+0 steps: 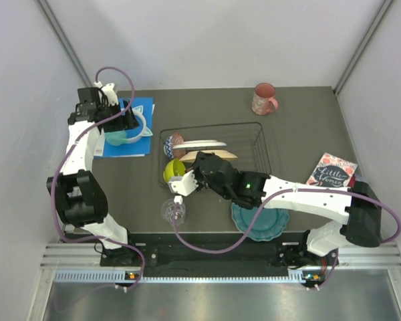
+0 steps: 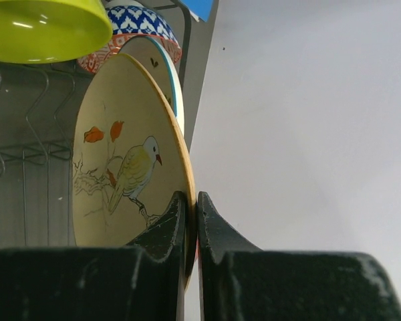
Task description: Load the mixed dishes into the dish rack
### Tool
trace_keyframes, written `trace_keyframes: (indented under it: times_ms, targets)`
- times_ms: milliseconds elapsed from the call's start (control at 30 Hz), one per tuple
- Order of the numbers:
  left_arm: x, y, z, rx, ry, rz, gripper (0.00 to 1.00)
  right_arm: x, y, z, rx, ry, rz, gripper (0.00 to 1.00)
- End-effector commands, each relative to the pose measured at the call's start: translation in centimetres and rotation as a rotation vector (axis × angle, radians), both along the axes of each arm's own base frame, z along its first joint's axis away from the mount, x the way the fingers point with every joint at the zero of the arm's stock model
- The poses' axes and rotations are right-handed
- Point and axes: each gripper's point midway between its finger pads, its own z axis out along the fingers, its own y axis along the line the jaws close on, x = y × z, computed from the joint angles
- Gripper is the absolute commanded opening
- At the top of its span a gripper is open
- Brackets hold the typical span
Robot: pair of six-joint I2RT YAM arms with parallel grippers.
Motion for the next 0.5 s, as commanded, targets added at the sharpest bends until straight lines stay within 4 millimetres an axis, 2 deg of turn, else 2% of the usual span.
trace_keyframes:
  times_ms: [0, 133, 233, 433, 467]
  targets:
    - [0.5, 0.2, -0.1, -0.008, -0.029, -0.001, 0.80, 0.7, 0.7, 10.9, 0.241, -0.190, -0.023, 0.00]
    - [0.4, 0.4, -0.7, -0.007, -0.019, 0.003, 0.79, -0.3, 0.7, 12.0, 0.252, -0.207, -0.009, 0.00]
    - [0.5, 0.3, -1.0, -0.010, -0.013, 0.002, 0.79, -0.7, 0.6, 12.1, 0.254, -0.215, -0.003, 0.00]
    - [0.5, 0.4, -1.1, -0.013, -0.014, 0.005, 0.79, -1.0, 0.5, 10.8, 0.247, -0.213, 0.016, 0.00]
    - [0.5, 0.5, -1.1, -0.012, -0.015, 0.006, 0.79, -1.0, 0.5, 10.0, 0.237, -0.209, 0.022, 0.00]
